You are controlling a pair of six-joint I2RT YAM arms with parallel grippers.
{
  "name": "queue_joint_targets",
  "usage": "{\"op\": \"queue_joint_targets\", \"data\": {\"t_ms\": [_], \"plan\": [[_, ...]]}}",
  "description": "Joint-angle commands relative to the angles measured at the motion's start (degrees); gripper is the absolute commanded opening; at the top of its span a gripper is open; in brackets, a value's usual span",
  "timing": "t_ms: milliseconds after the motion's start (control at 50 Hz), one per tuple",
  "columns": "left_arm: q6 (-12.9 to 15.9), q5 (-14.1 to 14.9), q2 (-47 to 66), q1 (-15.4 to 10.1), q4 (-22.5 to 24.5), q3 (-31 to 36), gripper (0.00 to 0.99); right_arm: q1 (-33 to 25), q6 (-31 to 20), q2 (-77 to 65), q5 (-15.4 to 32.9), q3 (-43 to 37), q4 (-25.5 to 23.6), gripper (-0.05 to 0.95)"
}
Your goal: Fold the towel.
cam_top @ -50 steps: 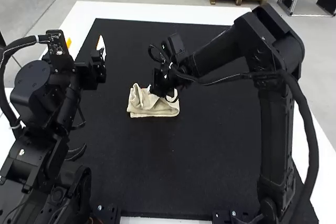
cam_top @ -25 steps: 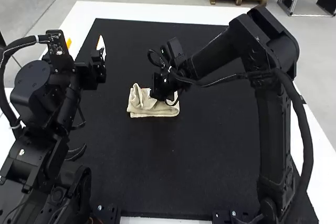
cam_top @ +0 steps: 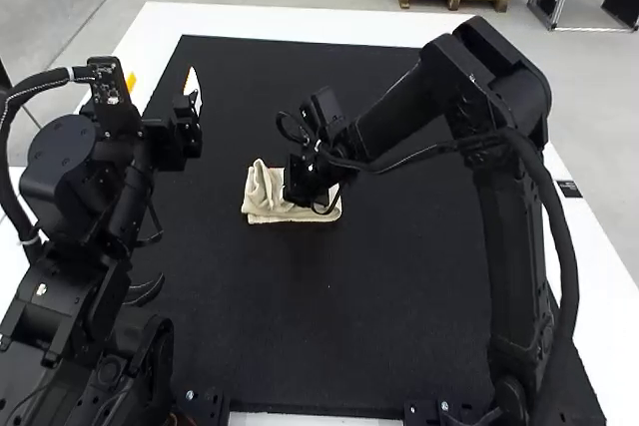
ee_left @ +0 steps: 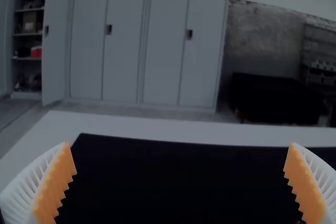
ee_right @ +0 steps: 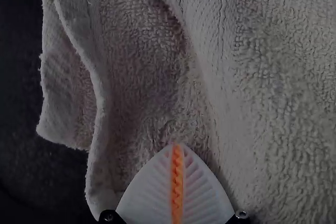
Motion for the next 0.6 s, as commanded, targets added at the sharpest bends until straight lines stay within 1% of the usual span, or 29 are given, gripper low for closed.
{"op": "queue_joint_targets", "data": {"t_ms": [0, 580], "plan": [[-0.7, -0.2, -1.2, 0.7, 0.3, 0.2, 0.934, 1.0, -0.4, 0.3, 0.4, 1.9, 0.2, 0.0], [-0.8, -0.1, -1.2, 0.7, 0.3, 0.2, 0.936, 3.0, -0.7, 3.4, 0.4, 5.9, -0.1, 0.0]]}}
